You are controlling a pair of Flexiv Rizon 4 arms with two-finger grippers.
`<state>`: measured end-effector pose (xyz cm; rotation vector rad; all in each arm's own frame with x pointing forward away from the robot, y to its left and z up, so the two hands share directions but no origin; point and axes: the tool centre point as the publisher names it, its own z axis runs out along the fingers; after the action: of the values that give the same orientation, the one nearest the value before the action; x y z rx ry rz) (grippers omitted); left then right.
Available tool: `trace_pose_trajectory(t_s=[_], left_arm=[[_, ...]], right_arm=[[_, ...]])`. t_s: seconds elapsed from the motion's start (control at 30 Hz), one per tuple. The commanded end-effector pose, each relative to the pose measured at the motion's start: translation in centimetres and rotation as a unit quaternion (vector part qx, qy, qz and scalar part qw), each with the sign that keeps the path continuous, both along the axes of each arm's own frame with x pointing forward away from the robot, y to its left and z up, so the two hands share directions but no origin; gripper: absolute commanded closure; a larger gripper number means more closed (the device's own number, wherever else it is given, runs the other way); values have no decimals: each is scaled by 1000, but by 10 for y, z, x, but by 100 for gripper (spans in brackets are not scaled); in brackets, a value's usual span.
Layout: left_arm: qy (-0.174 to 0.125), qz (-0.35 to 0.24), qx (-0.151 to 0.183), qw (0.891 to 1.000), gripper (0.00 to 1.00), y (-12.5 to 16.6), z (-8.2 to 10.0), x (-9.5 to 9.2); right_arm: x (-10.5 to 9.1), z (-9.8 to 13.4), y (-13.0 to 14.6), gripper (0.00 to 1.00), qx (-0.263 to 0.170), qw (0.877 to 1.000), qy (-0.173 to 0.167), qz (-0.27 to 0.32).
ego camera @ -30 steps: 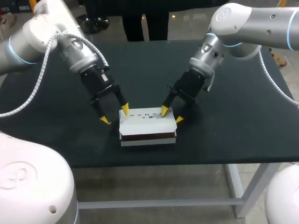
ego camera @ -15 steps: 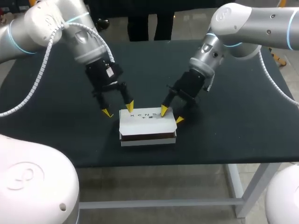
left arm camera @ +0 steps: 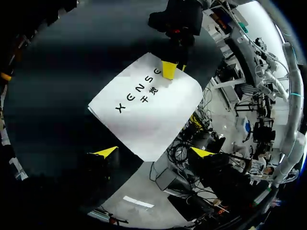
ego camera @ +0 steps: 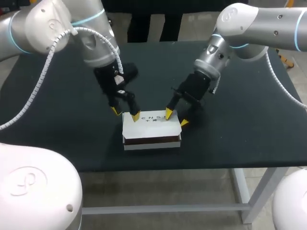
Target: Assemble the packaging by folding the flat box into shape, placing the metal phone stand inside, and closing the box properly
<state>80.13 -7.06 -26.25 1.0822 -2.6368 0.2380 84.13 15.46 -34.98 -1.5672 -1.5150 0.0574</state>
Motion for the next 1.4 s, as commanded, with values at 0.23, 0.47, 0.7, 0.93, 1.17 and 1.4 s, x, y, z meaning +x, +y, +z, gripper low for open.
trace_pose_trajectory(t_s=[0.23,0.47,0.7,0.93,1.17,1.4], left_arm=[[-50,-78,61,994,0,-5,-5,-4],[-135,-206,54,968,0,-1,-14,-7],[-204,-276,57,938,0,-2,-25,-6],[-216,-285,71,931,0,-2,-26,-8],[-196,-316,58,926,0,-4,-27,0],[-122,-339,-12,933,0,-4,-31,28]], right_arm=[[1,0,1,43,0,1000,1,1],[1,0,1,44,0,1000,1,1],[1,0,1,44,0,1000,1,1],[1,0,1,43,0,1000,1,1],[1,0,1,45,0,1000,1,1],[1,0,1,47,0,1000,1,1]])
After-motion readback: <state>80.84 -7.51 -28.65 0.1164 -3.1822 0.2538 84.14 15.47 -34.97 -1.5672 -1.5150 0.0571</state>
